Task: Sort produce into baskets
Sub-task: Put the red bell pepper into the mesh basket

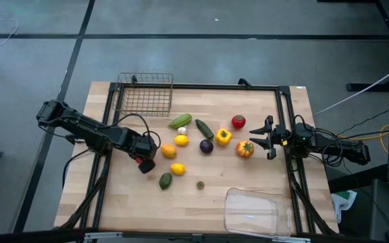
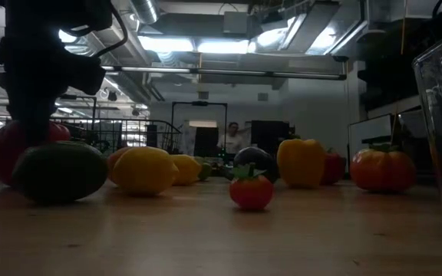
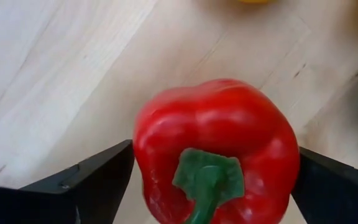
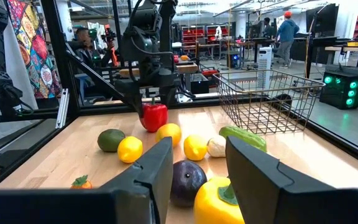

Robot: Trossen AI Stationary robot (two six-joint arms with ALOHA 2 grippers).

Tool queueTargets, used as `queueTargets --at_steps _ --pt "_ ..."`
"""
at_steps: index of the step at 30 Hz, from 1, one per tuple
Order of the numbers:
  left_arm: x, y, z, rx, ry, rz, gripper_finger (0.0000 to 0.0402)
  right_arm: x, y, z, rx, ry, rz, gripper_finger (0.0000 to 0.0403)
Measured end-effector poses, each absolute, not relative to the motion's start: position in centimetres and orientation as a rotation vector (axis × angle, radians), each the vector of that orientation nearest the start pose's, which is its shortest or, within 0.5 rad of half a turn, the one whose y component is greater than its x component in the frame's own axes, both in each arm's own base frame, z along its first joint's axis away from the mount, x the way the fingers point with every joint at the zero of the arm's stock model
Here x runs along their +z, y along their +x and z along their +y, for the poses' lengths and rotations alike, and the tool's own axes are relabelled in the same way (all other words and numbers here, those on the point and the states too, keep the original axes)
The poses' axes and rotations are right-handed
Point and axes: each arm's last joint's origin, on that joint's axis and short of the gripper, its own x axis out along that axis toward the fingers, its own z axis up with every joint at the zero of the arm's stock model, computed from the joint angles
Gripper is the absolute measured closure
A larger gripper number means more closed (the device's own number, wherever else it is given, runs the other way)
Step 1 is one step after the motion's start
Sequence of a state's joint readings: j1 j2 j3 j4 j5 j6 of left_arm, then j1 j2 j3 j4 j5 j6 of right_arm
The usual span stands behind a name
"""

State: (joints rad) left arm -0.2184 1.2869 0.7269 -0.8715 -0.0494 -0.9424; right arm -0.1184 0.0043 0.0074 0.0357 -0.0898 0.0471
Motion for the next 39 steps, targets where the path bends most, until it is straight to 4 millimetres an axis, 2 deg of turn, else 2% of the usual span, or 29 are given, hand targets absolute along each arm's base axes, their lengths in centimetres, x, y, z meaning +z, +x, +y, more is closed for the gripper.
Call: queueTargets --at_steps 7,11,15,19,23,29,35,39 --pt "18.2 19.5 -4.1 0.562 -0.624 1.339 0.0073 16.9 9.7 -0.9 -0.028 0.043 -0.039 0.0256" --pt "18.5 19.6 -4.0 0.576 -0.647 1.326 0.0082 16.9 9.7 -0.9 -0.028 0.043 -0.039 0.0256" --pt "19.6 20.4 -3.5 0.557 -0.657 1.288 0.0079 16.9 9.7 -0.9 -0.028 0.043 -0.039 0.0256" --pt "21.6 21.7 -2.1 0.548 -0.680 1.220 0.0078 16.9 9.7 -0.9 -0.028 0.043 -0.039 0.0256" --pt "24.4 23.0 0.0 0.546 -0.707 1.114 0.0078 16.9 9.7 -0.9 -0.028 0.043 -0.039 0.0256" --pt "29.2 24.0 4.6 0.596 -0.746 0.918 0.0078 16.9 9.7 -0.9 -0.028 0.043 -0.039 0.0256" --pt "33.0 23.1 9.7 0.741 -0.746 0.737 0.0078 16.9 9.7 -0.9 -0.028 0.043 -0.039 0.0256" --pt "33.8 21.8 12.9 0.871 -0.739 0.651 0.0078 16.9 9.7 -0.9 -0.028 0.043 -0.039 0.0256"
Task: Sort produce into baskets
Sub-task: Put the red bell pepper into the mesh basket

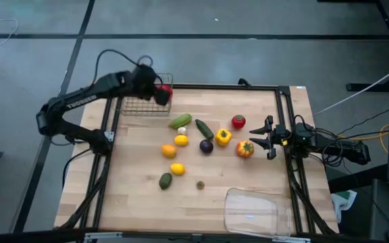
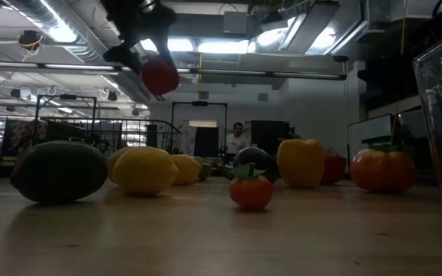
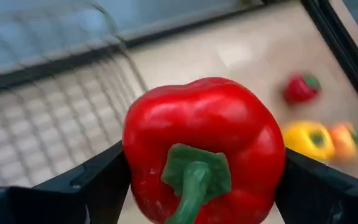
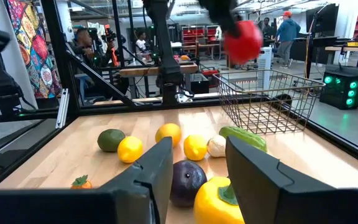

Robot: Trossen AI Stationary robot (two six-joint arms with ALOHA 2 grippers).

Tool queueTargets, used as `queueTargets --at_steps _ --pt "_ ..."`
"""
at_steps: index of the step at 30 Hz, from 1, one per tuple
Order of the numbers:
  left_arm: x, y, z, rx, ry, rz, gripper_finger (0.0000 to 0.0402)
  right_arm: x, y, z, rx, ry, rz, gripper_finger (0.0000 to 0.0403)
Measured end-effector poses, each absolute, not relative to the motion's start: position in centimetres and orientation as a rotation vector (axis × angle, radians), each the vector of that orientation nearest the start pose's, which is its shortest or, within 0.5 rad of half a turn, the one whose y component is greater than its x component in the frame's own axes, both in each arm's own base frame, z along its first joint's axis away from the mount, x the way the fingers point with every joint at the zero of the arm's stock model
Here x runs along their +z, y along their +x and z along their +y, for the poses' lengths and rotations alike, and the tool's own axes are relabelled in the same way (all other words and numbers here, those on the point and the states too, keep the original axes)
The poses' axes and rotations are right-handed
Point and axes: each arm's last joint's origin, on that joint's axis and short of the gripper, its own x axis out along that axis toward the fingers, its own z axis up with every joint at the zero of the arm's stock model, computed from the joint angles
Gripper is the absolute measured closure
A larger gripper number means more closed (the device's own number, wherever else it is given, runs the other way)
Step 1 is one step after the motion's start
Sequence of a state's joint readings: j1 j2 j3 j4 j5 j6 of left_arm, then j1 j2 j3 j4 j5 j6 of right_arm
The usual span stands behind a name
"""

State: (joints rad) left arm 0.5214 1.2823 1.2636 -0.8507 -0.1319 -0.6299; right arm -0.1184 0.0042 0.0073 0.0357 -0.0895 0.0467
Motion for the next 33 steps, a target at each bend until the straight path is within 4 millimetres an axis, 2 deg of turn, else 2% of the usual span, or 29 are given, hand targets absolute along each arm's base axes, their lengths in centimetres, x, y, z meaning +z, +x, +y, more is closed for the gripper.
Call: queueTargets --at_steps 5,15,20,25,33 --pt "32.9 21.5 16.5 0.979 -0.769 0.609 0.0078 16.9 9.7 -0.9 -0.028 0.043 -0.039 0.0256" --pt "27.0 23.1 21.2 1.108 -0.869 0.780 0.0078 16.9 9.7 -0.9 -0.027 0.043 -0.039 0.0256" --pt "25.2 23.0 22.6 1.155 -0.907 0.830 0.0078 16.9 9.7 -0.9 -0.028 0.043 -0.039 0.0256" --pt "24.3 22.4 23.5 1.196 -0.932 0.867 0.0078 16.9 9.7 -0.9 -0.028 0.043 -0.039 0.0256" --pt "22.0 23.0 24.3 1.210 -0.947 0.941 0.0078 16.9 9.7 -0.9 -0.028 0.043 -0.039 0.0256"
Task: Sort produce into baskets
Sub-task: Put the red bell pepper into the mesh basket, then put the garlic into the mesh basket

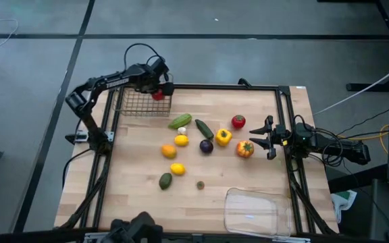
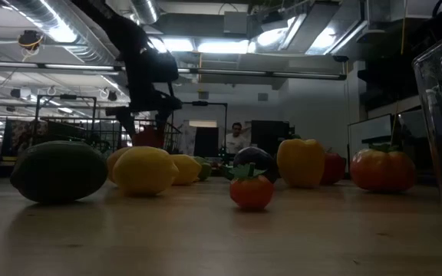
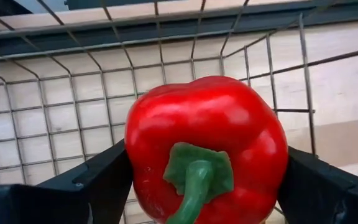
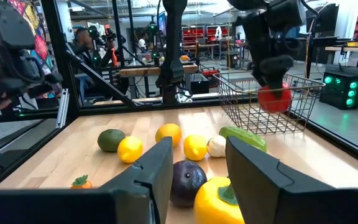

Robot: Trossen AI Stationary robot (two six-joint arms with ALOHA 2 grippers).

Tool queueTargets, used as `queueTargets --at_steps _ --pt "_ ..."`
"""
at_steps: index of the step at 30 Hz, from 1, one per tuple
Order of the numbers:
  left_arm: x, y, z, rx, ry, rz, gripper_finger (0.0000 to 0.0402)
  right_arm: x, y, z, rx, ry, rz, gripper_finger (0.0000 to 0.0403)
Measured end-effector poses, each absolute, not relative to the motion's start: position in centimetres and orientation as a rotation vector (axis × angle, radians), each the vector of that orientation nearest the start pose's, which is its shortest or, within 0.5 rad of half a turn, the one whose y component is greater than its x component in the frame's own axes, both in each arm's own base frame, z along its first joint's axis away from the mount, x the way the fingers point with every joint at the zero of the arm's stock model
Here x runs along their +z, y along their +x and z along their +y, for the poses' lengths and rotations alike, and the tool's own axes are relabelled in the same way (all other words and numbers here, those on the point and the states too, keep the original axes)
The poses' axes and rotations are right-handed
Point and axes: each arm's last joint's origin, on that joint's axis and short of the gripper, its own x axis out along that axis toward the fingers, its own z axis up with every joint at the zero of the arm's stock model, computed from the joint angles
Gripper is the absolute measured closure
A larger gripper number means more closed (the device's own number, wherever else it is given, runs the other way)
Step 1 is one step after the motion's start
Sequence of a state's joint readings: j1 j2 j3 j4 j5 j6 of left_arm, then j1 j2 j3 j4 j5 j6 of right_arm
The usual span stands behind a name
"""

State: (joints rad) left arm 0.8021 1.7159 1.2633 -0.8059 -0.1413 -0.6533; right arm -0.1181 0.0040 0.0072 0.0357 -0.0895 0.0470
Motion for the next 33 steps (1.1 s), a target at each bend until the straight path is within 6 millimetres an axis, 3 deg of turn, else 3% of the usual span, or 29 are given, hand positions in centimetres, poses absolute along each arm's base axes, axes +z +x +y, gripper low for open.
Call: queueTargets --at_steps 23,33 --pt "21.32 23.32 24.68 1.175 -0.915 0.960 0.0077 16.90 9.70 -0.89 -0.028 0.043 -0.039 0.0256" --pt "21.34 23.26 24.82 1.168 -0.910 0.958 0.0007 16.91 9.69 -0.89 -0.028 0.043 -0.039 0.0256"
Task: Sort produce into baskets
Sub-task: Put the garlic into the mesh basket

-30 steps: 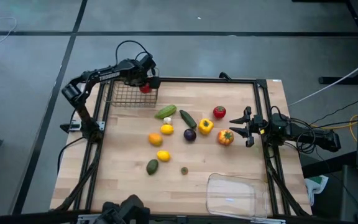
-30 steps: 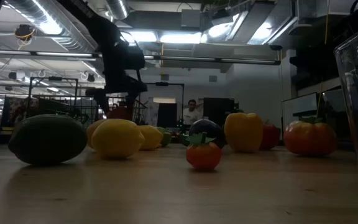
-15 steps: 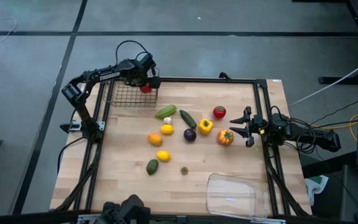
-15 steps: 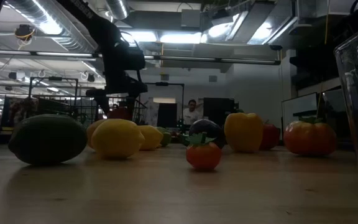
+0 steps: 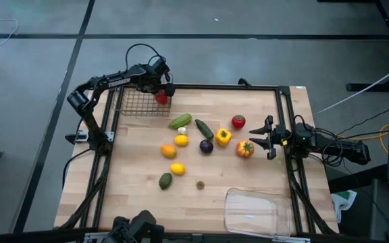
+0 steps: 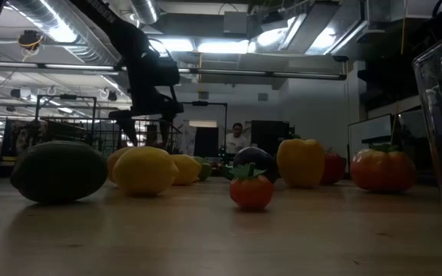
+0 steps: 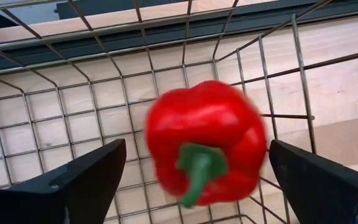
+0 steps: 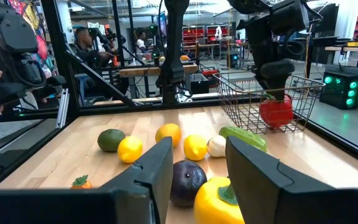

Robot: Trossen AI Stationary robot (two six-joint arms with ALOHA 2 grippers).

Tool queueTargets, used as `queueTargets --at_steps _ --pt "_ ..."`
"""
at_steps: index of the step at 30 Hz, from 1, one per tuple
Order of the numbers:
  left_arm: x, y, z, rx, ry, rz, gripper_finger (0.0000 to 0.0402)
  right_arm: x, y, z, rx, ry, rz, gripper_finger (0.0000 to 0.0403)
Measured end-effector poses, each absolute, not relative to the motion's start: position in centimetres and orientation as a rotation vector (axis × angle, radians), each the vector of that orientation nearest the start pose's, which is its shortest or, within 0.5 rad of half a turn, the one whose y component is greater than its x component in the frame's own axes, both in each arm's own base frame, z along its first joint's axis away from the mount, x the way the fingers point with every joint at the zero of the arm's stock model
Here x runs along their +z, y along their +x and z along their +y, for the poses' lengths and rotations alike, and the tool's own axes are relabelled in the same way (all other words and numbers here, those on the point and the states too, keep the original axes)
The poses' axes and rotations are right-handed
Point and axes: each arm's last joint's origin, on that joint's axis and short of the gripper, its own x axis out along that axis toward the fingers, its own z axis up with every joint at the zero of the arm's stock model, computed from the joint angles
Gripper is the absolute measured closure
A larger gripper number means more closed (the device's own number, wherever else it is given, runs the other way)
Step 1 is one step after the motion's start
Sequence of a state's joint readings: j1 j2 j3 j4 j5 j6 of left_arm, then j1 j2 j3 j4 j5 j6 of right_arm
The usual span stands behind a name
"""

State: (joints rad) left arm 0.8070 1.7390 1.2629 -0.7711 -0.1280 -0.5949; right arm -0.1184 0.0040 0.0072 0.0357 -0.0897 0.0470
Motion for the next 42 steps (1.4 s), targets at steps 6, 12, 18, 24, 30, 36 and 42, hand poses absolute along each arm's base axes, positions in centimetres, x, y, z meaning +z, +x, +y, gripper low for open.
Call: queueTargets --at_steps 6,12,18,24,30,36,42 --pt "21.4 23.3 24.9 1.150 -0.886 0.967 0.0005 16.9 9.7 -0.9 -0.027 0.043 -0.039 0.0256" --pt "22.4 23.1 24.6 1.110 -0.857 0.952 0.0005 16.9 9.7 -0.9 -0.028 0.043 -0.039 0.0256" --pt "25.1 22.3 23.7 1.084 -0.837 0.865 0.0006 16.9 9.7 -0.9 -0.028 0.043 -0.039 0.0256" --pt "28.6 21.6 22.1 0.982 -0.841 0.727 0.0006 16.9 9.7 -0.9 -0.028 0.043 -0.039 0.0256" --pt "31.2 21.7 19.6 0.886 -0.857 0.620 0.0006 16.9 9.7 -0.9 -0.028 0.043 -0.039 0.0256" --pt "32.9 23.0 15.9 0.738 -0.764 0.617 0.0006 16.9 9.7 -0.9 -0.028 0.043 -0.039 0.0256" --pt "33.3 25.3 10.7 0.521 -0.622 0.692 0.0006 16.9 9.7 -0.9 -0.028 0.043 -0.039 0.0256"
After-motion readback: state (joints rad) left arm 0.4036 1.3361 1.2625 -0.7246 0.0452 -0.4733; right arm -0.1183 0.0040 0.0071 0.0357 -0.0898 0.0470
